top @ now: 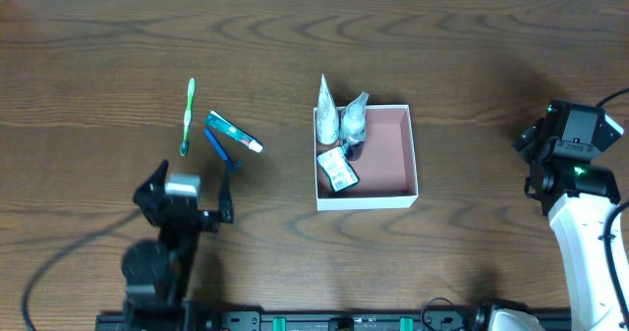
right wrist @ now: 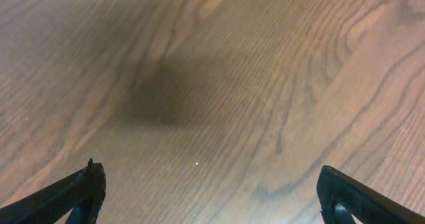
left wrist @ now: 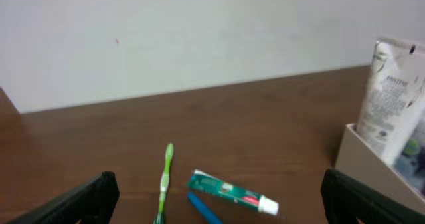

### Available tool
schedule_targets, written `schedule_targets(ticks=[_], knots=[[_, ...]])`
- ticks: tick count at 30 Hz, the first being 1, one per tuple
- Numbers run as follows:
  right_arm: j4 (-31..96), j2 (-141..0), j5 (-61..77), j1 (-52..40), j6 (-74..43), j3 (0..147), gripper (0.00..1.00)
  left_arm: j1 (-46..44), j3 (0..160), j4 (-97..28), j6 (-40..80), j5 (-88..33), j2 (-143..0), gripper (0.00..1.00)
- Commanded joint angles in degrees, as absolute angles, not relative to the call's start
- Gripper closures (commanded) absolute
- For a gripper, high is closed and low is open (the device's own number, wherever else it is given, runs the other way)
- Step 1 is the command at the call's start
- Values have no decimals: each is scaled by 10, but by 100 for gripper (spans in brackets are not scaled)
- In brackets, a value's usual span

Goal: Pack container
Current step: 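Reach the left gripper to the green toothpaste tube and grasp it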

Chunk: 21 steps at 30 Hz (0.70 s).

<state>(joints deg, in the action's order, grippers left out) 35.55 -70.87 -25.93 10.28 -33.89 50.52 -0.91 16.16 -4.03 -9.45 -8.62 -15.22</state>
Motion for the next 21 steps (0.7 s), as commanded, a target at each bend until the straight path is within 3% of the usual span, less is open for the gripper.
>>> schedule_targets(ticks=[1,10,21], knots=[[356,-710,-265,106,-338,509,1,-7,273,-74,-103,-99,-294,2],[356,-710,-265,106,-338,509,1,-7,588,-268,-81,-170,-670,2],[356,-710,-265,106,-338,509,1,-7,609,-255,-37,-256,-842,2]])
